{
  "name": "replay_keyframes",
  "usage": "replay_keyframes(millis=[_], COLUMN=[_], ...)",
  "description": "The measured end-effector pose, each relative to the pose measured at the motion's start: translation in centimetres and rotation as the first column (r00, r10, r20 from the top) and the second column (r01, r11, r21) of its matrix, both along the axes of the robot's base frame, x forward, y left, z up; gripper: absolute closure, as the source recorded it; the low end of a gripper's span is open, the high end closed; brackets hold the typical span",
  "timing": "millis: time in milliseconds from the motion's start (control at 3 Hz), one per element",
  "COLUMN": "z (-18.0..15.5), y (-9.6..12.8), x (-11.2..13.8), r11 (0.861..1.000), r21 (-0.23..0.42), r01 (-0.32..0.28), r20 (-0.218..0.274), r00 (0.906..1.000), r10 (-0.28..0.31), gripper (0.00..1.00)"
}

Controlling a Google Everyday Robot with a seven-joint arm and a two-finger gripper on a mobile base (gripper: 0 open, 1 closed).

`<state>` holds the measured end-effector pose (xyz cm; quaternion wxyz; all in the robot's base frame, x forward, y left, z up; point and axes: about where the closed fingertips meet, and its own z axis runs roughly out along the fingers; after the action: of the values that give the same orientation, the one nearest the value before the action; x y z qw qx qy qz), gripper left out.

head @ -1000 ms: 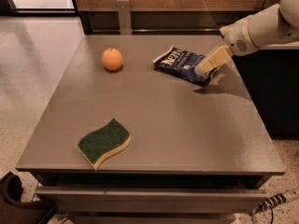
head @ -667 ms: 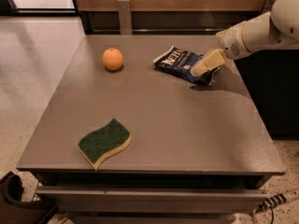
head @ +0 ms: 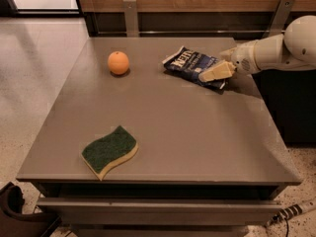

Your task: Move blue chip bag near sponge

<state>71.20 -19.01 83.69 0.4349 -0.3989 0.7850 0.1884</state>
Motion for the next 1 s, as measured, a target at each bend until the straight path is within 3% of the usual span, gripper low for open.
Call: replay_keyframes(millis=[333,667,1000], z=[0.00,-0.27,-0.41], y=[0.24,0.65,0.93], x=[0.03,0.10,0.15], r11=[1.000,1.000,1.000], r21=[-0.013,-0.010,-0.009], r01=[-0.005,-0.011,-0.015], r20=[0.000,-0.004,-0.007], r00=[1.0000,0.9999,0.9999], r10=[0.005,0.011,0.015], gripper=[0.46,0.78,1.00])
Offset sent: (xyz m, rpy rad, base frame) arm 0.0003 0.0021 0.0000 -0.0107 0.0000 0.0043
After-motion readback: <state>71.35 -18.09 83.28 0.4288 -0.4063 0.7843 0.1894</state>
